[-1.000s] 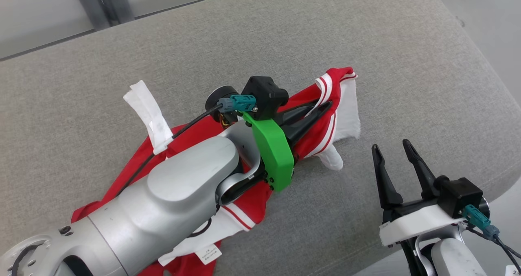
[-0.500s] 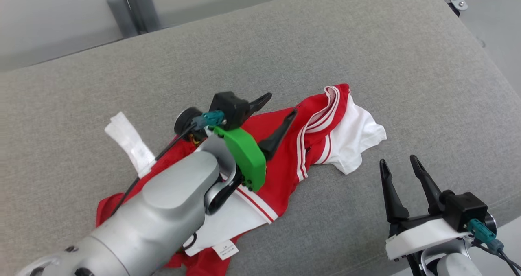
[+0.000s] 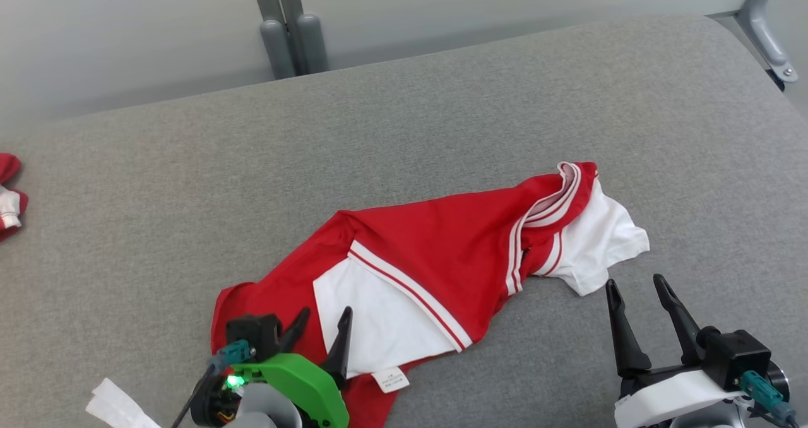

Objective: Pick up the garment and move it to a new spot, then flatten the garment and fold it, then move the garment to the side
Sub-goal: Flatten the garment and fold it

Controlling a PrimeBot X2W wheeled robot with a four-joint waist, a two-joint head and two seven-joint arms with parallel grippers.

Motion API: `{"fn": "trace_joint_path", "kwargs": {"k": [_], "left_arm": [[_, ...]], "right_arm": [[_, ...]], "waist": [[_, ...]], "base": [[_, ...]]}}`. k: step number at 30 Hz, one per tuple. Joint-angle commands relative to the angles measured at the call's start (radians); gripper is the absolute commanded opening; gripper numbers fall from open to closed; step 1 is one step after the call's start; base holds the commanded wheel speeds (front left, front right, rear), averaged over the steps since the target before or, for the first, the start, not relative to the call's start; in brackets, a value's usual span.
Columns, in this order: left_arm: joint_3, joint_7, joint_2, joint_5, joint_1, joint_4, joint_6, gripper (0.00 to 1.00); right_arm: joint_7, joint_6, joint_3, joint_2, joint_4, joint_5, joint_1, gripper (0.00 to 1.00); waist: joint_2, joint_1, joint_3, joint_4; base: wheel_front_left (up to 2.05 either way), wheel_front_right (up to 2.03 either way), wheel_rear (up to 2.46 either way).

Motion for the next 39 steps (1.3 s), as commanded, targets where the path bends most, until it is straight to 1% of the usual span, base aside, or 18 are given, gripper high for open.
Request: {"fn": "trace_joint_path", "kwargs": {"k": [1, 3, 7, 9, 11, 12, 13, 14, 15, 19, 22, 25, 26, 28, 30, 33, 36, 39], "left_arm": [[0.003, 0.002, 0.004, -0.014, 0.025, -0.021, 0.014, 1.0], [0.0, 0.012, 0.008, -0.024, 0.044, -0.047, 0.029, 1.0], [-0.003, 0.029, -0.002, -0.04, 0.069, -0.088, 0.043, 1.0], [-0.019, 0.055, -0.004, -0.04, 0.066, -0.096, 0.039, 1.0], [-0.032, 0.073, -0.009, -0.039, 0.055, -0.103, 0.026, 1.0], [-0.034, 0.078, -0.011, -0.043, 0.052, -0.104, 0.023, 0.98], [-0.038, 0.082, -0.012, -0.041, 0.047, -0.104, 0.019, 0.75], [-0.038, 0.083, -0.013, -0.038, 0.04, -0.104, 0.017, 0.27], [-0.035, 0.08, -0.016, -0.038, 0.035, -0.107, 0.013, 0.0], [-0.008, 0.057, -0.012, -0.046, 0.026, -0.135, -0.003, 0.0], [0.032, 0.043, -0.005, -0.065, 0.011, -0.192, -0.023, 0.0], [0.072, 0.042, 0.006, -0.069, -0.045, -0.235, -0.037, 0.0], [0.082, 0.049, 0.013, -0.056, -0.078, -0.239, -0.036, 0.0], [0.105, 0.061, 0.009, -0.043, -0.149, -0.234, -0.037, 0.0], [0.121, 0.078, 0.002, -0.022, -0.234, -0.211, -0.039, 0.0], [0.138, 0.108, -0.025, 0.0, -0.368, -0.146, -0.056, 0.0], [0.148, 0.131, -0.051, 0.038, -0.517, -0.032, -0.074, 0.0], [0.142, 0.132, -0.061, 0.096, -0.653, 0.101, -0.088, 0.0]], "right_arm": [[-0.003, 0.0, 0.0, -0.005, -0.003, -0.005, 0.008, 1.0], [-0.003, 0.0, 0.001, -0.009, -0.003, -0.005, 0.005, 1.0], [-0.003, 0.0, 0.006, -0.014, -0.003, -0.005, 0.0, 1.0], [-0.003, 0.0, 0.008, -0.014, -0.004, -0.004, -0.004, 1.0], [-0.003, 0.0, 0.01, -0.014, -0.004, -0.005, -0.009, 1.0], [-0.003, 0.0, 0.011, -0.014, -0.004, -0.005, -0.01, 1.0], [-0.003, 0.0, 0.013, -0.013, -0.004, -0.005, -0.012, 1.0], [-0.003, 0.0, 0.015, -0.013, -0.003, -0.005, -0.013, 1.0], [-0.003, 0.0, 0.015, -0.014, -0.002, -0.004, -0.014, 1.0], [-0.003, 0.0, 0.017, -0.015, 0.003, -0.001, -0.013, 1.0], [-0.003, 0.0, 0.014, -0.015, 0.003, 0.002, -0.018, 1.0], [-0.003, 0.0, 0.018, -0.014, 0.002, 0.004, -0.028, 1.0], [-0.003, 0.0, 0.022, -0.013, 0.001, 0.005, -0.033, 1.0], [-0.003, 0.0, 0.028, -0.011, -0.001, 0.007, -0.048, 1.0], [-0.003, 0.0, 0.039, -0.009, -0.002, 0.011, -0.066, 1.0], [-0.003, 0.0, 0.053, -0.006, 0.002, 0.016, -0.101, 1.0], [-0.003, 0.0, 0.065, 0.002, 0.007, 0.027, -0.142, 1.0], [-0.003, 0.0, 0.074, 0.009, 0.016, 0.036, -0.169, 1.0]], "waist": [[0.0, 0.0, -0.016, 0.034], [0.0, 0.0, -0.017, 0.043], [0.0, 0.0, -0.017, 0.053], [0.0, 0.0, -0.012, 0.055], [0.0, 0.0, -0.008, 0.055], [0.0, 0.0, -0.007, 0.055], [0.0, 0.0, -0.006, 0.054], [0.0, 0.0, -0.004, 0.052], [0.0, 0.0, -0.003, 0.05], [0.0, 0.0, -0.004, 0.038], [0.0, 0.0, 0.0, 0.026], [0.0, 0.0, 0.013, 0.016], [0.0, 0.0, 0.022, 0.01], [0.0, 0.0, 0.043, -0.002], [0.0, 0.0, 0.07, -0.02], [0.0, 0.0, 0.115, -0.054], [0.0, 0.0, 0.166, -0.104], [0.0, 0.0, 0.21, -0.155]], "base": [[0.0, 0.0, 0.0], [0.0, 0.0, 0.0], [0.0, 0.0, 0.0], [0.0, 0.0, 0.0], [0.0, 0.0, 0.0], [0.0, 0.0, 0.0], [0.0, 0.0, 0.0], [0.0, 0.0, 0.0], [0.0, 0.0, 0.0], [0.0, 0.0, 0.0], [0.0, 0.0, 0.0], [0.0, 0.0, 0.0], [0.0, 0.0, 0.0], [0.0, 0.0, 0.0], [0.0, 0.0, 0.0], [0.0, 0.0, 0.0], [0.0, 0.0, 0.0], [0.0, 0.0, 0.0]]}}
